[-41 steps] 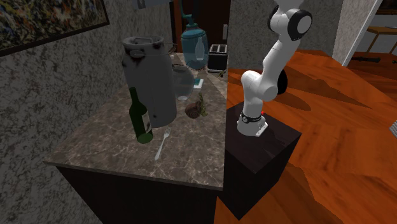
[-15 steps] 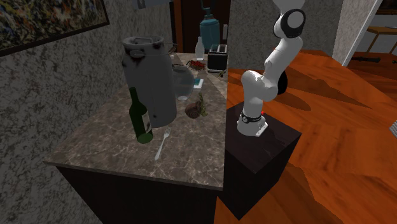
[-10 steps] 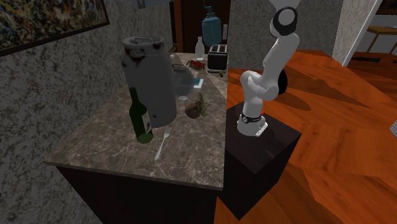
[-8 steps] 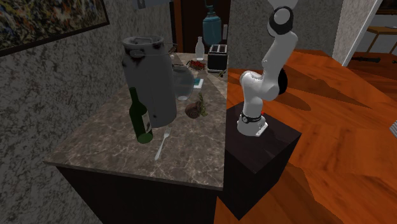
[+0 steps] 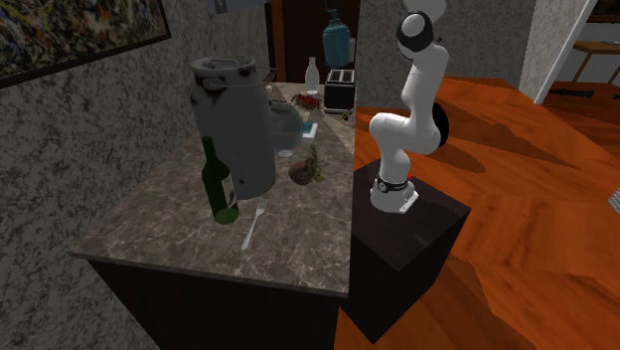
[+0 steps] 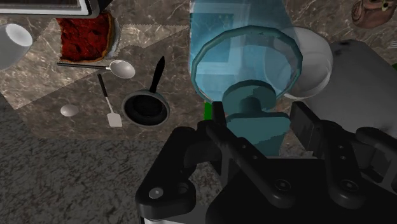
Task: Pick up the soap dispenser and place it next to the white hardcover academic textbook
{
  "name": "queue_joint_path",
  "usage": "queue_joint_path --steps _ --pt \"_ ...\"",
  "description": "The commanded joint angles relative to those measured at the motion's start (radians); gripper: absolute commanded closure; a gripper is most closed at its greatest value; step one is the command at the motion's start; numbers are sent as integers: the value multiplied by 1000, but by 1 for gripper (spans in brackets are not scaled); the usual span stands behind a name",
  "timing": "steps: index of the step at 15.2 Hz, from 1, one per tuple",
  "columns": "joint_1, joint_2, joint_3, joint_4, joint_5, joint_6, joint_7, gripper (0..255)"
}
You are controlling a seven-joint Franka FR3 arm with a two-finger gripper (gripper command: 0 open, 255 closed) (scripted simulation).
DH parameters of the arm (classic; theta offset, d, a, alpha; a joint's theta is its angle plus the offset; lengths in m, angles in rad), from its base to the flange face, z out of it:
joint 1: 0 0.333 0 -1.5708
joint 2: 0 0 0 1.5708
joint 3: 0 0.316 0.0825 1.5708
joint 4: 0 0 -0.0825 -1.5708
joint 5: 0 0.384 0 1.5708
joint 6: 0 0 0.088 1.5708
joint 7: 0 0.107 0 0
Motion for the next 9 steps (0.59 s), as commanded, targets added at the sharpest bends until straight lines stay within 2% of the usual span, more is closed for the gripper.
queue_joint_path --steps 1,3,5,9 --pt "-79 -8 48 -78 10 44 -2 255" --pt "-172 -19 113 -173 23 93 5 255" --pt "-242 -37 167 -252 24 134 13 255" --pt "-342 -79 248 -387 13 203 31 255"
